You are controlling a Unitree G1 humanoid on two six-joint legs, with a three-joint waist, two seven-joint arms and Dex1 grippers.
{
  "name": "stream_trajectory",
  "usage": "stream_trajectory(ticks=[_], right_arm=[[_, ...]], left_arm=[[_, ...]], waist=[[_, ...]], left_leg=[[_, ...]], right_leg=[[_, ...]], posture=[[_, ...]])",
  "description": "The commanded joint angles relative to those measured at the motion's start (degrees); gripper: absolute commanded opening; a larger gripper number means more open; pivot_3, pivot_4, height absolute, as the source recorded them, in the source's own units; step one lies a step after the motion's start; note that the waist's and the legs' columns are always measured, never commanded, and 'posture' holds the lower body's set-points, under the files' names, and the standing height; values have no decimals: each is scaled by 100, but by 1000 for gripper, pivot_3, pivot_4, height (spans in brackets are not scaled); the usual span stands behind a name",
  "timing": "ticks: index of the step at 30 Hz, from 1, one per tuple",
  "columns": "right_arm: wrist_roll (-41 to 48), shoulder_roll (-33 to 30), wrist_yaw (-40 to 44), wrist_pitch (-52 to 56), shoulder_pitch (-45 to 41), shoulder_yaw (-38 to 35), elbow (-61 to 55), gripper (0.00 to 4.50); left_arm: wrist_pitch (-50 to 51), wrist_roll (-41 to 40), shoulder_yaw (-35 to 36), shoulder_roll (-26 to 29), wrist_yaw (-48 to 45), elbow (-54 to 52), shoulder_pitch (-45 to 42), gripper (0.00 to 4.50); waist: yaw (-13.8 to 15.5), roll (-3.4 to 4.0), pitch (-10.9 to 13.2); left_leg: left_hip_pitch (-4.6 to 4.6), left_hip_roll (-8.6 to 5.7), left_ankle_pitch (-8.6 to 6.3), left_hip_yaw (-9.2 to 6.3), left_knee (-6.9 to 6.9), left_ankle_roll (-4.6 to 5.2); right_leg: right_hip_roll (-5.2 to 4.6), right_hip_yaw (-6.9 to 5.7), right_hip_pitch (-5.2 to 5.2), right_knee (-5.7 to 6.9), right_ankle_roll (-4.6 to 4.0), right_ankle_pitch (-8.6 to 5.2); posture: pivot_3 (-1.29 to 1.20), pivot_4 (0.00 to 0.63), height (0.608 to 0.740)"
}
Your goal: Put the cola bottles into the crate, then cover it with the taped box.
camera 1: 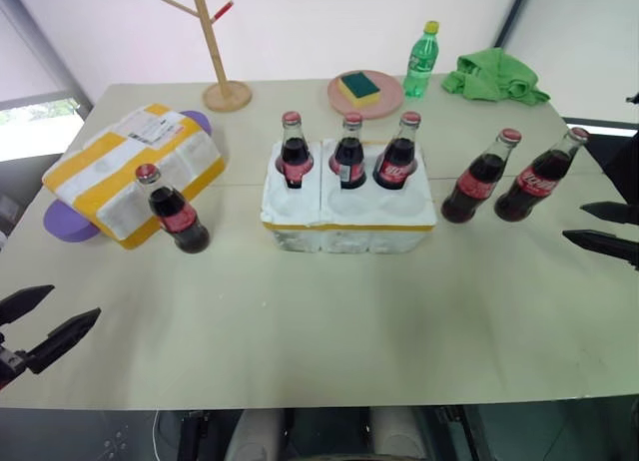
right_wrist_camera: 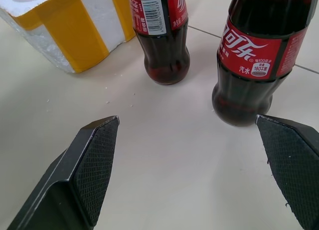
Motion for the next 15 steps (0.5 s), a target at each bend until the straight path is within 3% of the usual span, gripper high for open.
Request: stream_trajectory(ticks=[1,15], right_arm=[[17,-124,-46,-44,-88,-165,25,4500],[57,-135,-34,254,-168,-212,26,4500]], left_arm=[[-130,130,112,55,5,7,-25,4468],[-11,264,-11,-29,170,-25,-75,4468]], waist=[[-3,0,0],[-4,0,0]], left_leg=[[2,0,0,0,0,0],[4,2,0,6,0,0]], right_leg=[[0,0,0,2,0,0],[1,6,0,4,0,0]], posture=[[0,150,740],[0,150,740]])
